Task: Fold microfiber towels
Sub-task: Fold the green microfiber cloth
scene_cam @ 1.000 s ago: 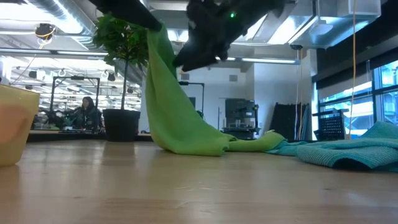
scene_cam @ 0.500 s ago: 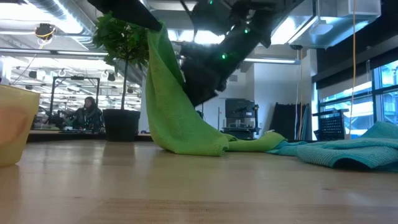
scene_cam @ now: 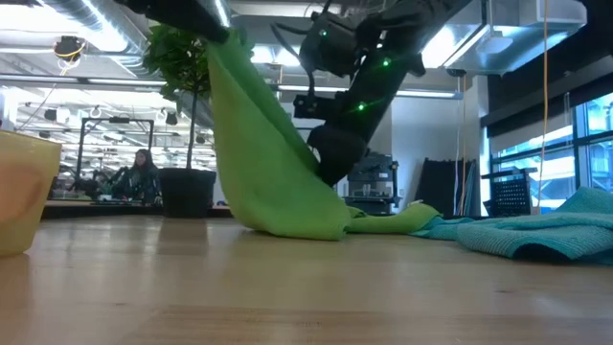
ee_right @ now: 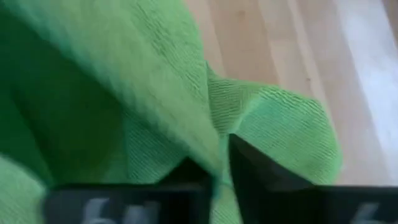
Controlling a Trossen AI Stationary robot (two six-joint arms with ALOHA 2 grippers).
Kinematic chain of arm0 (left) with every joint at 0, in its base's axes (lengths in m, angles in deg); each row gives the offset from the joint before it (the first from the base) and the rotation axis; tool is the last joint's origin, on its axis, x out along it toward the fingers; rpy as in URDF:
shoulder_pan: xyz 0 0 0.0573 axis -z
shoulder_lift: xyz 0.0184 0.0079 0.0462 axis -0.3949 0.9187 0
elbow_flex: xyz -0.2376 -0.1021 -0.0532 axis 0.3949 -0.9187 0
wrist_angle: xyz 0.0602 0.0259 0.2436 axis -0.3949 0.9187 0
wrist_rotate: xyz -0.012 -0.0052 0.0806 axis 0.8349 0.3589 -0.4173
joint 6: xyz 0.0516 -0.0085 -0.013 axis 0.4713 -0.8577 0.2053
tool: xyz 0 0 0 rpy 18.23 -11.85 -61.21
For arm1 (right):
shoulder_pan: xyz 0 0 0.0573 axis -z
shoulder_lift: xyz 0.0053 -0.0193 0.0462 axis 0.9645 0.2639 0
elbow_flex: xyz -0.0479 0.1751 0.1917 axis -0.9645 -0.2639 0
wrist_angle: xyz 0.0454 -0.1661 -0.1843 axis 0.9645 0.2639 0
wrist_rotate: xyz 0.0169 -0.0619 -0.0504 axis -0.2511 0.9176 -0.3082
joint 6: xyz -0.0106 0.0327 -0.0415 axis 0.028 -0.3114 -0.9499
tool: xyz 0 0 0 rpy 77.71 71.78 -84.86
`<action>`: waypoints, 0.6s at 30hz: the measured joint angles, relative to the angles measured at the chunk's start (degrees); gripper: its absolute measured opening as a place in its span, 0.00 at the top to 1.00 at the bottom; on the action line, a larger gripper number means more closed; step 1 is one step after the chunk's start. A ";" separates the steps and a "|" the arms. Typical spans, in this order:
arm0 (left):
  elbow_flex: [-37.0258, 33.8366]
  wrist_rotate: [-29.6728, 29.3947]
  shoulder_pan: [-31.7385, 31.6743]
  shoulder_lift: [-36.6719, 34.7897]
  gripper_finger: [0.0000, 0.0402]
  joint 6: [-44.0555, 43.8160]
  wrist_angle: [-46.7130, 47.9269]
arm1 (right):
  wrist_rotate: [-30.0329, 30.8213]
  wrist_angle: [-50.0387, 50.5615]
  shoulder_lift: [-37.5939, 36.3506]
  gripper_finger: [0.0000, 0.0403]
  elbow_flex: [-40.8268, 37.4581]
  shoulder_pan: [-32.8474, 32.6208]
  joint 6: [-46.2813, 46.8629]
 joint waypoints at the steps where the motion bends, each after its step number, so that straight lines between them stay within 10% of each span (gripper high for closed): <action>1: 0.00 -0.06 0.20 -0.60 1.00 -0.09 0.43 | 0.04 -0.03 -0.21 0.95 0.00 0.04 0.00; 18: 0.07 -5.48 -6.97 -11.96 1.00 9.88 12.02 | 9.26 30.40 -7.47 0.99 23.64 0.32 -0.89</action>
